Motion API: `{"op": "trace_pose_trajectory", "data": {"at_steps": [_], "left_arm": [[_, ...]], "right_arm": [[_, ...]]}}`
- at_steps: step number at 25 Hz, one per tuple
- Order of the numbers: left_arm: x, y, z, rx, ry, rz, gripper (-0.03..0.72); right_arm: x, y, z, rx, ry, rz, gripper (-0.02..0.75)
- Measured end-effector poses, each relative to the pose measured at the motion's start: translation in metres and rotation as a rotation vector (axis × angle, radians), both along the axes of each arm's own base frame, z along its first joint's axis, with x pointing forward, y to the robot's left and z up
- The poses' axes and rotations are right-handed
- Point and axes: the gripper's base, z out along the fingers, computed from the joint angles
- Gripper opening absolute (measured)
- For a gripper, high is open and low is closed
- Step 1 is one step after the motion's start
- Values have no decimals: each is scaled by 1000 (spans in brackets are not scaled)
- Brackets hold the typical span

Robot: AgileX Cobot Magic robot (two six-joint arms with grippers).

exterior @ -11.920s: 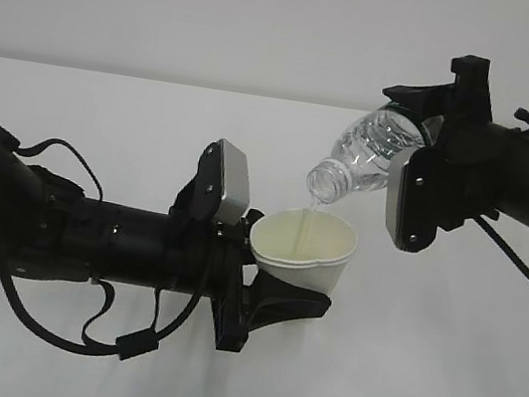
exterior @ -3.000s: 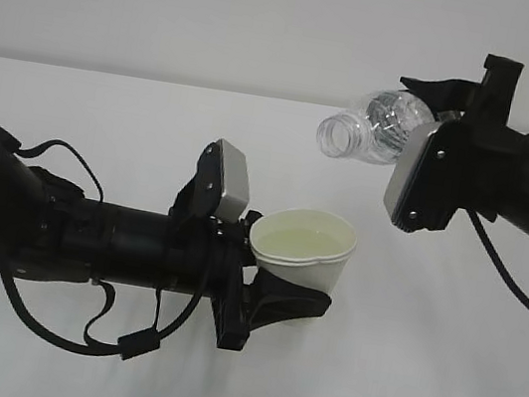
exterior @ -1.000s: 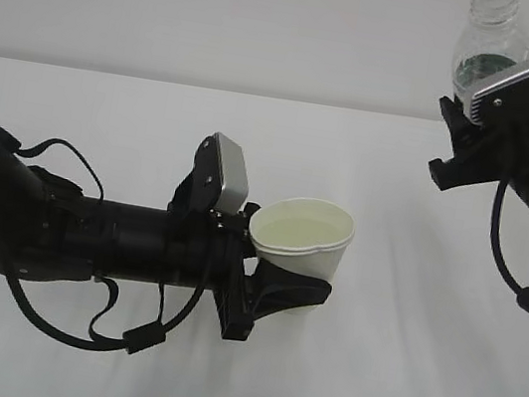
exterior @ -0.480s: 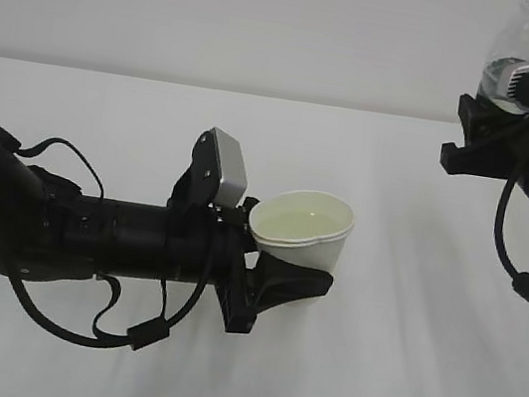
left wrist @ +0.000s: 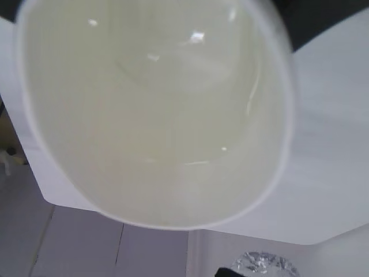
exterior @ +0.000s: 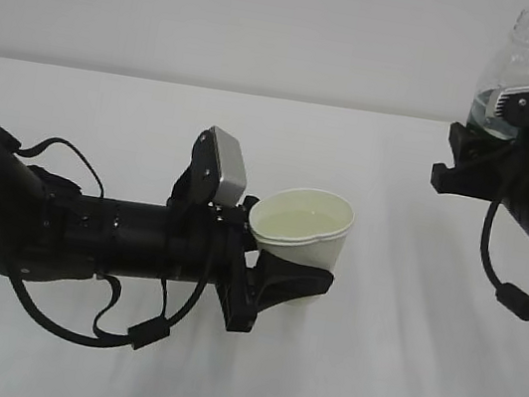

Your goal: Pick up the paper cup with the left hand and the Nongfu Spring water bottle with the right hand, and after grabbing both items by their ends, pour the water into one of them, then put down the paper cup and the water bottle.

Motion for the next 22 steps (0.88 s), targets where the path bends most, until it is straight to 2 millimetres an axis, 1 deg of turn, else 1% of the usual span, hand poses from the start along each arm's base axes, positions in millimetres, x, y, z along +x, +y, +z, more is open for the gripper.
{"op": "trace_pose_trajectory", "data": {"at_steps": [5, 9, 17, 22], "left_arm": [[0, 0, 0, 1, -6, 0, 414], [1, 0, 0, 0, -11, 5, 414], [1, 0, 0, 0, -15, 9, 414], [1, 0, 0, -2, -14, 12, 414]], "right_arm": [[4, 0, -16, -6, 24, -5, 452], [6, 1, -25, 38, 23, -19, 451], [9, 0, -50, 74, 59, -45, 450], [16, -1, -56, 90, 60, -68, 446]]}}
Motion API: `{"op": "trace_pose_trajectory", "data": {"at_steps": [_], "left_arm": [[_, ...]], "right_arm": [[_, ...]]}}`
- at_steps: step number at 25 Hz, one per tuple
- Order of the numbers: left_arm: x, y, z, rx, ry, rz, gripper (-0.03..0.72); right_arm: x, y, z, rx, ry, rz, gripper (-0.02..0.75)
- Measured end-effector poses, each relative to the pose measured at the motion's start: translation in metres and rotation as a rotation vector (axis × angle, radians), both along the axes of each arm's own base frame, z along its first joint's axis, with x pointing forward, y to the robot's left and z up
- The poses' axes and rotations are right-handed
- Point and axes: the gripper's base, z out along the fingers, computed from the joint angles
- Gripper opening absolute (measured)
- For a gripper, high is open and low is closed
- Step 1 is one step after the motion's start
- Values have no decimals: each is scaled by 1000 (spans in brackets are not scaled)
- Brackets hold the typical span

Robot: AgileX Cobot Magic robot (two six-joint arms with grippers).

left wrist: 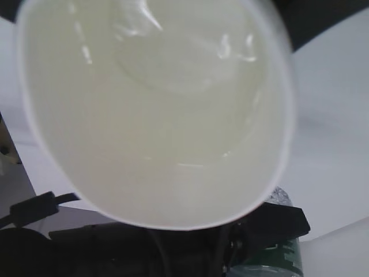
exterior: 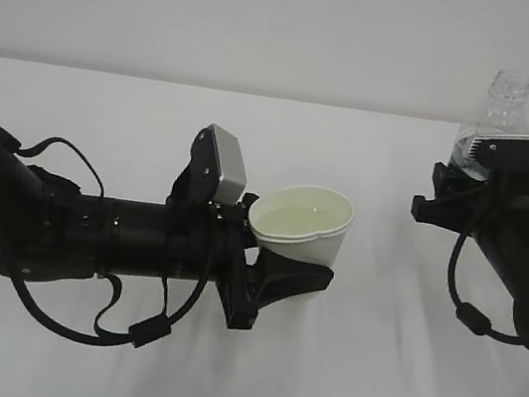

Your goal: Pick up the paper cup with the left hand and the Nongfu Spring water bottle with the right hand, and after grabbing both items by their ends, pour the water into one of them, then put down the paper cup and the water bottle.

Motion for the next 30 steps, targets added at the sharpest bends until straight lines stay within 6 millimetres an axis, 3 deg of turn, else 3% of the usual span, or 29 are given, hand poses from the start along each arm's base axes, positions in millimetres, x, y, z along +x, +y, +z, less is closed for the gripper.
{"op": "trace_pose_trajectory", "data": {"at_steps": [7, 30], "left_arm": [[1, 0, 0, -4, 2, 9, 414], [3, 1, 0, -6, -11, 27, 414]], "right_arm": [[10, -8, -4, 22, -7, -34, 419], [34, -4, -52, 79, -1, -63, 417]]}}
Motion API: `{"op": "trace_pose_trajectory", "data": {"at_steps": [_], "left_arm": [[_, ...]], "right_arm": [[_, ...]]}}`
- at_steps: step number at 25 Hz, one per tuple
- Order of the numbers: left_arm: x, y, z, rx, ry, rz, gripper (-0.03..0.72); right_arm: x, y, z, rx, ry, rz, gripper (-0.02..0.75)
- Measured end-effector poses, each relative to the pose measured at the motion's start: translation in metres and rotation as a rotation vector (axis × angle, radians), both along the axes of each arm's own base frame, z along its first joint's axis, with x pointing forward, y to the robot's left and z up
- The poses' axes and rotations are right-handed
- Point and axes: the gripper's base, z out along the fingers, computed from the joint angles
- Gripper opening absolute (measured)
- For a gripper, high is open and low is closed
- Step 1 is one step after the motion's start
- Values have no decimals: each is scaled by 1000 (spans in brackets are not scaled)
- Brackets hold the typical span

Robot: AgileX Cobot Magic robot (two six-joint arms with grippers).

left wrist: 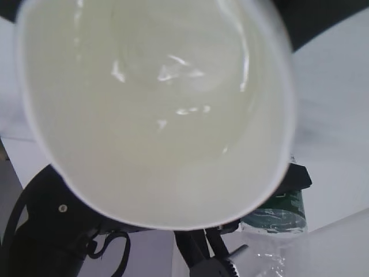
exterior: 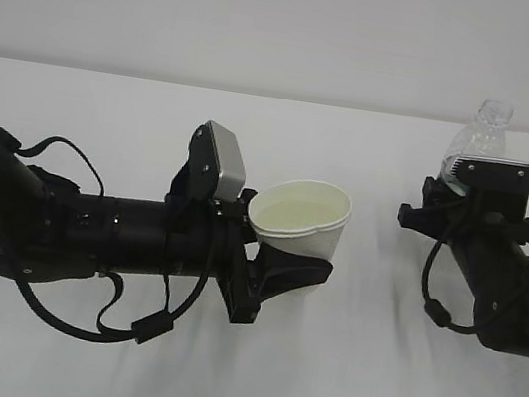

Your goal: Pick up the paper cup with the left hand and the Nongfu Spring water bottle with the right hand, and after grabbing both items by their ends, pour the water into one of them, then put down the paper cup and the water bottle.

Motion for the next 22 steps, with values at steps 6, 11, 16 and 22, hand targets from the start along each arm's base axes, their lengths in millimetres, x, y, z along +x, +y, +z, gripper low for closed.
{"op": "trace_pose_trajectory", "data": {"at_steps": [6, 11, 16, 22], "left_arm": [[0, 0, 0, 0, 0, 0, 414], [0, 0, 0, -1, 1, 2, 414], [0, 0, 0, -1, 1, 2, 414], [0, 0, 0, -1, 1, 3, 414]], "right_arm": [[9, 2, -4, 4, -12, -1, 417], [13, 2, -13, 2, -3, -2, 417], [13, 2, -17, 2, -1, -3, 417], [13, 2, -16, 1, -14, -4, 417]]}}
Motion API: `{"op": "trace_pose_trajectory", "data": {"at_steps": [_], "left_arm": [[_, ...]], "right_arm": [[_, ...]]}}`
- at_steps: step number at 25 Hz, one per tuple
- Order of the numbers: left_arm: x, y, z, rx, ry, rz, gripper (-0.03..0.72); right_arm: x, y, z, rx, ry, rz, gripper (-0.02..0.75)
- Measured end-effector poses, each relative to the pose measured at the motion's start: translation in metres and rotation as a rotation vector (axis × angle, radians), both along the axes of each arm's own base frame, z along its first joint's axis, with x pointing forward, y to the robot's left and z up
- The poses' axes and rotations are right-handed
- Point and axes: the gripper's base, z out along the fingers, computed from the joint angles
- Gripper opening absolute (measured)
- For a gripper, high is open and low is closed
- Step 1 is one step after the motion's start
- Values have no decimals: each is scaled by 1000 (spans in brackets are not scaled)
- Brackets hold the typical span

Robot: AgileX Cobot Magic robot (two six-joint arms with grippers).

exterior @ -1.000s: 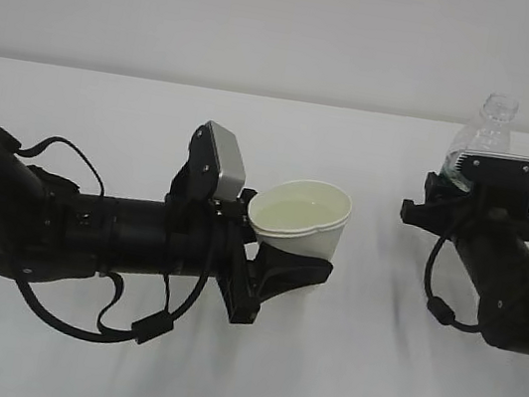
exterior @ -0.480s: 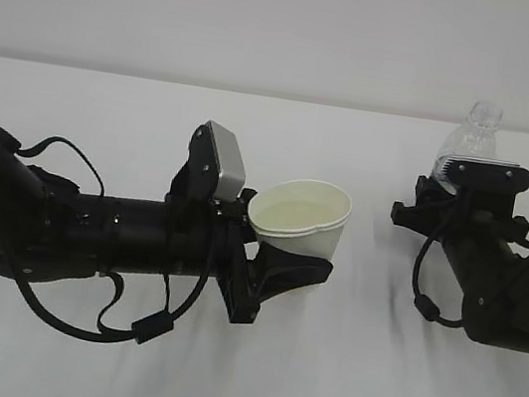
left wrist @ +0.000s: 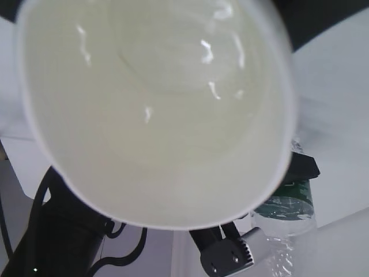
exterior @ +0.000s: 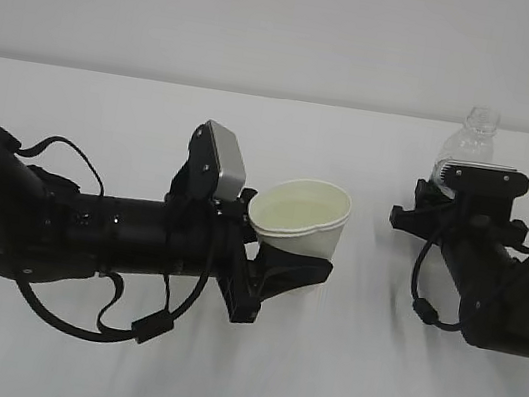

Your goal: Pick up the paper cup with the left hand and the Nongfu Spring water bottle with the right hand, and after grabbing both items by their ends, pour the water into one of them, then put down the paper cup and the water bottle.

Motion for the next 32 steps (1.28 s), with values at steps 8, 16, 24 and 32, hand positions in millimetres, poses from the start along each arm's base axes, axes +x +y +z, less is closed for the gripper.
{"op": "trace_pose_trajectory", "data": {"at_steps": [8, 16, 24, 32], "left_arm": [[0, 0, 0, -1, 1, 3, 414], [1, 0, 0, -4, 2, 9, 414], [1, 0, 0, -5, 3, 11, 414], [1, 0, 0, -5, 3, 13, 414]], "right_arm": [[0, 0, 1, 0, -6, 0, 417], [0, 0, 1, 2, -6, -1, 430], [0, 1, 0, -3, -5, 17, 487], [0, 2, -1, 0, 15, 21, 539]]}}
